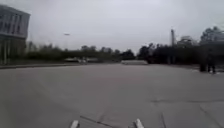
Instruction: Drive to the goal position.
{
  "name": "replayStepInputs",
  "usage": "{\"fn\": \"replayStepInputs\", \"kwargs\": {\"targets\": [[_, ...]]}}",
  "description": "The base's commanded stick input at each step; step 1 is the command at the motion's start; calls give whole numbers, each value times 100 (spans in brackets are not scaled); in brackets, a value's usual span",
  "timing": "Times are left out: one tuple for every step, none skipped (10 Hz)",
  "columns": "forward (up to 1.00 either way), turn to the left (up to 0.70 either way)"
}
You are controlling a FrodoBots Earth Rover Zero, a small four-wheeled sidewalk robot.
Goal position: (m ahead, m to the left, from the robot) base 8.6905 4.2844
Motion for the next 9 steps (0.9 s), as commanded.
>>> {"fn": "replayStepInputs", "kwargs": {"targets": [[0, -61], [0, -10], [0, 0], [0, 0], [0, 0], [0, 0], [0, 0], [0, 0], [0, 0]]}}
